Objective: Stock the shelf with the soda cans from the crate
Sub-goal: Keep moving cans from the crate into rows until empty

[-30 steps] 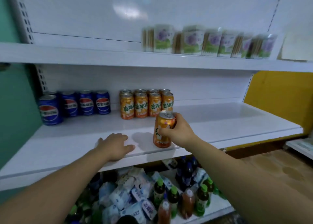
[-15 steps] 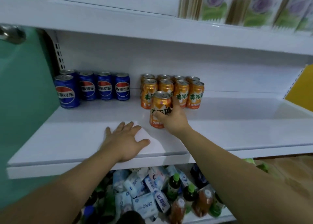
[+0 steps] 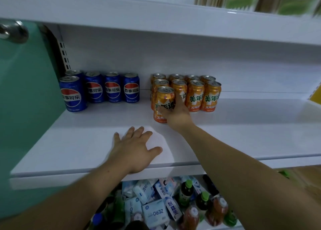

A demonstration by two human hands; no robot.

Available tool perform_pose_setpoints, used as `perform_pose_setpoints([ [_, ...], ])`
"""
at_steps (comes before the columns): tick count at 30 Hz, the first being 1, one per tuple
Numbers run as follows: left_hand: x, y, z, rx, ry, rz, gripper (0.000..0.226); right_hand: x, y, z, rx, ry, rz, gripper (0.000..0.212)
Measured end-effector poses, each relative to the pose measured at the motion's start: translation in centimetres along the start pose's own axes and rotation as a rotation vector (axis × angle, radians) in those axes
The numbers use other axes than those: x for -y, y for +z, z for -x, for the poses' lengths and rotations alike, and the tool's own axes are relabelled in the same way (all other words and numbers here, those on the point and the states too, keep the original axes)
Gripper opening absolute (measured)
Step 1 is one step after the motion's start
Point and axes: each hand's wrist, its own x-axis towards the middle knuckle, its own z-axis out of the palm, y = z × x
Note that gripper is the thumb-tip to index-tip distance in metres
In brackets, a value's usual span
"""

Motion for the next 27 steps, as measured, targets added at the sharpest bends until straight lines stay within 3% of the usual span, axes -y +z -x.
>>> perform_pose_setpoints([
  [7, 0.2, 0.0, -0.2, 0.0, 0.003, 0.023, 0.075, 0.2, 0.0, 0.1, 0.032, 0.007, 0.061, 0.074],
  [11, 0.1, -0.3, 0.2, 0.009, 0.006, 0.035, 0.075, 1.0, -2.1, 1.4, 0.145, 0.03, 0.187, 0.067],
  [19, -1.7, -1.6, 0.5, 0.064, -0.002, 0.018, 0.079, 0.4, -15.5, 8.7, 0.175, 0.283, 0.617, 0.077],
  [27, -21.6, -0.6, 4.5, 0.129, 0.632, 0.054, 0.063, -2.6, -28.1, 20.0, -0.048, 0.542, 0.698, 0.078],
])
